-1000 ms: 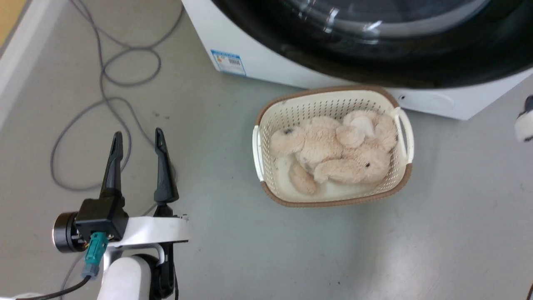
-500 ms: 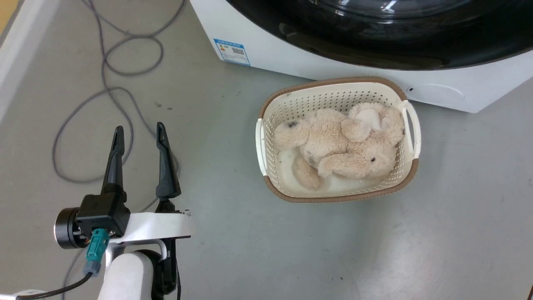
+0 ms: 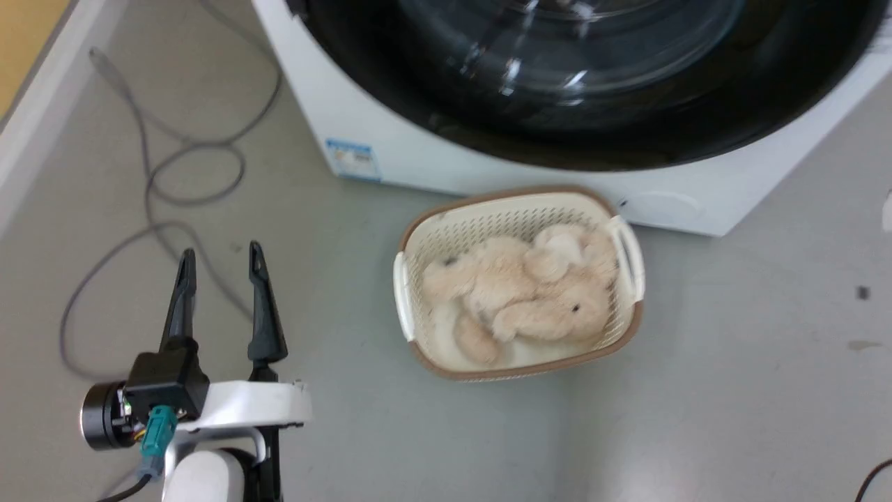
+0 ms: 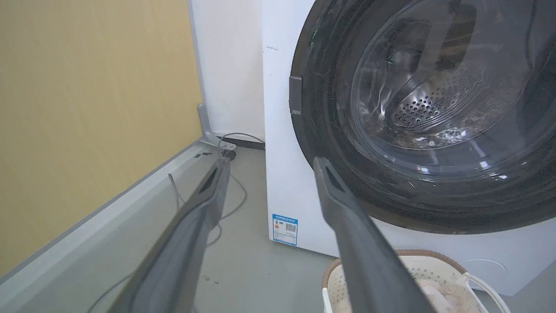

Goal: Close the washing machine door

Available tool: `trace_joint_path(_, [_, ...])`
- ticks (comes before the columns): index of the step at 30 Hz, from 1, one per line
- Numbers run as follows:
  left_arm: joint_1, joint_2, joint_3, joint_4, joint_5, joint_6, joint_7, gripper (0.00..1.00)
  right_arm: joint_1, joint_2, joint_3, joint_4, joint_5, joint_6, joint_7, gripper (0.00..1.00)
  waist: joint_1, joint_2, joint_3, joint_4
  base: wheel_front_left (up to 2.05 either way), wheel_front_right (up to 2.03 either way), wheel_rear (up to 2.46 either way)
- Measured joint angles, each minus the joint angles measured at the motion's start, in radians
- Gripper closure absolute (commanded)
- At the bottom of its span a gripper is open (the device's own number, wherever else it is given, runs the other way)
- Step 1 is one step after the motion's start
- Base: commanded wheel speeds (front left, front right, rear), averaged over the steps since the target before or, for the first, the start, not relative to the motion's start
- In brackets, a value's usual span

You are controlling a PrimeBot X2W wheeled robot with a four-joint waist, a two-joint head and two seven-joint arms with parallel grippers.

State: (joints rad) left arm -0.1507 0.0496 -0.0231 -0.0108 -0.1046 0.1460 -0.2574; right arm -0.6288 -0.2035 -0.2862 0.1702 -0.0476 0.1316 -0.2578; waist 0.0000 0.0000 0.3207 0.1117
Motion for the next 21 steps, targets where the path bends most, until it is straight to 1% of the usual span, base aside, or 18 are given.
trace_joint_path(4, [0.021, 0.0, 0.012, 0.008, 0.007, -0.01, 0.0, 0.0, 0.069, 0.018, 0.024, -0.086, 0.007, 0.0, 0.0, 1.0, 0.0, 0.0, -0.049, -0.032, 0.0, 0.0, 0.0])
trace_joint_path(7, [0.042, 0.0, 0.019, 0.013, 0.015, -0.017, 0.0, 0.0, 0.124, 0.036, 0.058, -0.121, 0.014, 0.0, -0.001, 1.0, 0.0, 0.0, -0.085, -0.056, 0.0, 0.0, 0.0])
trace_joint_path(11, [0.075, 0.0, 0.026, 0.02, 0.015, -0.019, 0.0, 0.0, 0.218, 0.075, 0.107, -0.162, 0.02, 0.0, -0.001, 1.0, -0.0001, 0.0, -0.137, -0.086, 0.0, 0.0, 0.0])
trace_joint_path(13, [0.09, 0.0, 0.028, 0.023, 0.015, -0.023, 0.0, 0.0, 0.269, 0.092, 0.128, -0.17, 0.025, 0.0, -0.001, 0.78, -0.0001, 0.0, -0.163, -0.1, 0.0, 0.0, 0.0])
trace_joint_path(15, [0.106, 0.0, 0.03, 0.025, 0.015, -0.023, 0.0, 0.0, 0.316, 0.105, 0.151, -0.158, 0.033, 0.0, -0.001, 0.68, -0.0001, 0.0, -0.188, -0.114, 0.0, 0.0, 0.0])
trace_joint_path(16, [0.114, 0.0, 0.03, 0.026, 0.015, -0.023, 0.0, 0.0, 0.335, 0.11, 0.159, -0.147, 0.039, 0.0, -0.001, 0.54, -0.0001, 0.0, -0.199, -0.121, 0.0, 0.0, 0.0])
trace_joint_path(17, [0.12, 0.0, 0.031, 0.027, 0.015, -0.024, 0.0, 0.0, 0.349, 0.115, 0.165, -0.137, 0.049, 0.0, -0.001, 0.0, -0.0001, 0.0, -0.21, -0.128, 0.0, 0.0, 0.0])
trace_joint_path(21, [0.15, -0.001, 0.035, 0.036, 0.013, -0.028, 0.0, 0.0, 0.402, 0.135, 0.173, -0.108, 0.072, 0.0, -0.001, 0.0, -0.0001, 0.0, -0.248, -0.157, 0.0, 0.0, 0.0])
